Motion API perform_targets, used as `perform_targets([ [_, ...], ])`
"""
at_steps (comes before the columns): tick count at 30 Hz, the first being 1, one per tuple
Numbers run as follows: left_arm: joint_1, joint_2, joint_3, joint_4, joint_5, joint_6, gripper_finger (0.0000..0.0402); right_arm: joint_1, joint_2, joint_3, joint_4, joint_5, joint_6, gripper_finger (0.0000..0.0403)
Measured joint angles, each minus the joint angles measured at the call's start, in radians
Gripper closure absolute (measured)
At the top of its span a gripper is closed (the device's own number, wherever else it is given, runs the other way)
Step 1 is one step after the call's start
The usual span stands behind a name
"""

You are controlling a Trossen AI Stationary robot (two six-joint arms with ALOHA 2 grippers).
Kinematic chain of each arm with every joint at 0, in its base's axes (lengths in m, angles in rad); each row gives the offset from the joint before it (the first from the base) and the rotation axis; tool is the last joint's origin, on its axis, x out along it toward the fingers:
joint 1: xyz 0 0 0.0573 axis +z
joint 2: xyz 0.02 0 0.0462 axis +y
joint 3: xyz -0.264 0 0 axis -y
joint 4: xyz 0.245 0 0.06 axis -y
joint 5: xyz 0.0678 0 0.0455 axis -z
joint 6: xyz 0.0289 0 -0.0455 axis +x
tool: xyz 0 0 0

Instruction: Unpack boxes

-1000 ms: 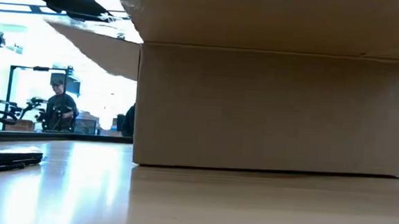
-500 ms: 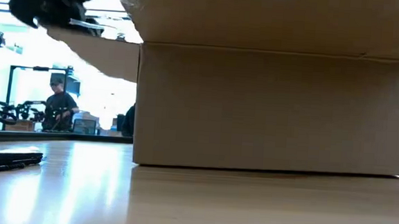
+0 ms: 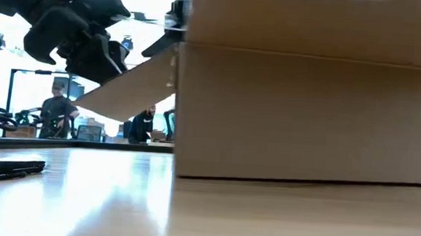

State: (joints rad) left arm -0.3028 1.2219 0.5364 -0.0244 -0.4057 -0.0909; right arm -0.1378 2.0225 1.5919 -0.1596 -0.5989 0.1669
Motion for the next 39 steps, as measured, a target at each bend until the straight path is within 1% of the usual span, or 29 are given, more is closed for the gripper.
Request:
perform_targets([
  [3,0.001,0.017,0.0,0.028,0.003,0.01,0.0246,0.0,-0.014,0.038,-0.071,-0.002,-0.031,0.0238],
  [5,0.001,0.01,0.0,0.02,0.003,0.009,0.0246,0.0,-0.031,0.066,-0.168,-0.002,-0.068,0.024],
  [10,0.002,-0.052,0.0,0.0,0.002,0.019,0.0246,0.004,-0.094,0.134,-0.358,-0.001,-0.204,0.0249],
  [14,0.002,-0.151,0.0,-0.029,0.001,0.058,0.0246,0.022,-0.164,0.124,-0.365,0.001,-0.26,0.026],
  [19,0.002,-0.312,-0.001,-0.081,0.009,0.087,0.0246,0.03,-0.269,0.065,-0.36,0.009,-0.262,0.0275],
  [23,0.0,-0.436,-0.001,-0.123,0.032,0.109,0.0246,0.051,-0.363,-0.034,-0.302,0.087,-0.205,0.0283],
  [31,-0.001,-0.594,-0.001,-0.165,0.09,0.161,0.0246,0.108,-0.589,-0.397,0.048,0.148,-0.079,0.0281],
  [34,-0.001,-0.624,-0.009,-0.156,0.125,0.187,0.0246,0.132,-0.665,-0.531,0.188,0.262,-0.02,0.0279],
  [37,0.0,-0.655,-0.025,-0.118,0.191,0.235,0.0246,0.147,-0.735,-0.634,0.247,0.339,0.001,0.0281],
  [39,0.0,-0.68,-0.04,-0.077,0.202,0.253,0.0246,0.149,-0.775,-0.684,0.253,0.404,0.005,0.0284],
])
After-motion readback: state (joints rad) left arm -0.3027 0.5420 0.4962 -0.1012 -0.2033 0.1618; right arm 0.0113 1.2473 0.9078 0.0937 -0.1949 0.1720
